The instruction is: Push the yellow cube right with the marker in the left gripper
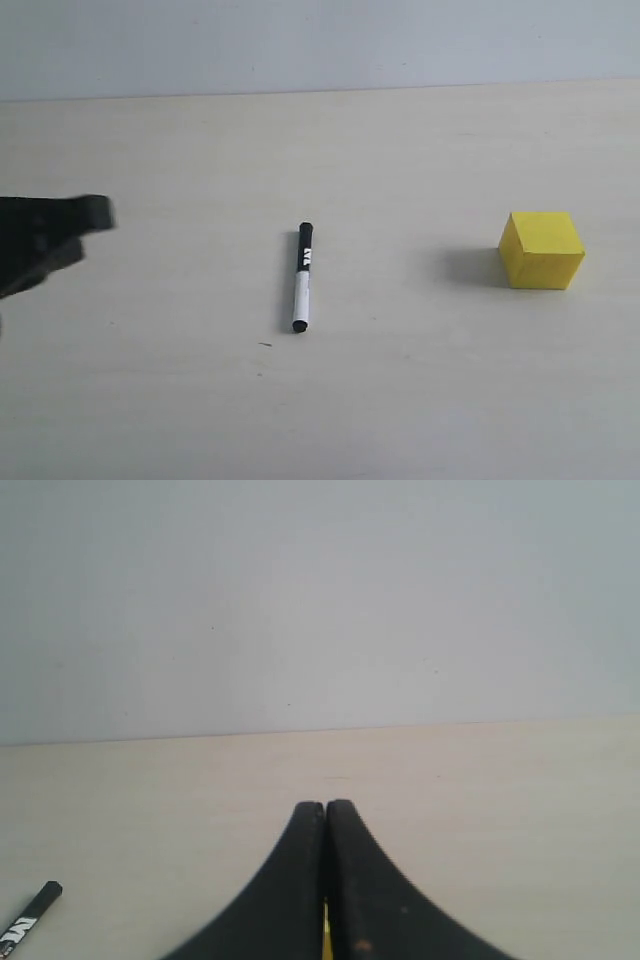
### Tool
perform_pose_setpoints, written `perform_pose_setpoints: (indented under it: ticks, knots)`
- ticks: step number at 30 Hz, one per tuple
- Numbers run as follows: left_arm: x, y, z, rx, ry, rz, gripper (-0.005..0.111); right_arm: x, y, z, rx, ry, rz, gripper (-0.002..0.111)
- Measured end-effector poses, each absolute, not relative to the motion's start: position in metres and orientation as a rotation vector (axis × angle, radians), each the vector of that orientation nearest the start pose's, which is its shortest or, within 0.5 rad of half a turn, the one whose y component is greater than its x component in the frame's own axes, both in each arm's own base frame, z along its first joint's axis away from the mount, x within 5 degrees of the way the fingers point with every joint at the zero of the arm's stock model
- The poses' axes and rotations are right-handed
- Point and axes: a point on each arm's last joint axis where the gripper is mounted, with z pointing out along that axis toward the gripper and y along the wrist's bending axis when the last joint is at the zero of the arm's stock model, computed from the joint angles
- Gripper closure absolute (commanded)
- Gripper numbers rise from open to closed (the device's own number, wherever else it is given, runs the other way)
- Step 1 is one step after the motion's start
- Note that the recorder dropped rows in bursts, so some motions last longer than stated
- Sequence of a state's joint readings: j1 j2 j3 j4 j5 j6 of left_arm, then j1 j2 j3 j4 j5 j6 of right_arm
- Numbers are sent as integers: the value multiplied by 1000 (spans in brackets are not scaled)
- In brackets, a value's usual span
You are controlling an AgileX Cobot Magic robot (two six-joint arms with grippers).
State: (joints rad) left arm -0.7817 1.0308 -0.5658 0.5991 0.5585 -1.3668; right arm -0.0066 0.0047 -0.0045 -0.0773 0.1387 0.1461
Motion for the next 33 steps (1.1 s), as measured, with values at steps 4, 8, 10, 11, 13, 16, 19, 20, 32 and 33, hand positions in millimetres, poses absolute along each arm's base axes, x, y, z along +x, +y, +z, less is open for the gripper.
perform_pose_setpoints:
  ticks: [4, 8, 10, 11, 13, 16, 19, 20, 32, 33]
  knots:
    - [126, -61, 251, -427, 2268, -483, 107, 57, -1, 202, 70, 1621, 40, 108]
    - [100, -26, 233, -560, 2071, -546, 107, 57, -1, 202, 70, 1621, 40, 108]
    - [93, -18, 220, -598, 1995, -568, 107, 57, -1, 202, 70, 1621, 40, 108]
    - [90, -16, 213, -603, 1958, -581, 107, 57, -1, 202, 70, 1621, 40, 108]
    - [84, -12, 199, -606, 1898, -593, 107, 57, -1, 202, 70, 1621, 40, 108]
    - [77, -8, 192, -592, 1770, -610, 107, 57, -1, 202, 70, 1621, 40, 108]
    - [71, -4, 198, -593, 1649, -602, 107, 57, -1, 202, 70, 1621, 40, 108]
    - [68, -3, 201, -577, 1611, -601, 107, 57, -1, 202, 70, 1621, 40, 108]
    - [57, -2, 209, -495, 1486, -585, 107, 57, -1, 202, 70, 1621, 40, 108]
    - [57, -2, 209, -501, 1485, -592, 107, 57, -1, 202, 70, 1621, 40, 108]
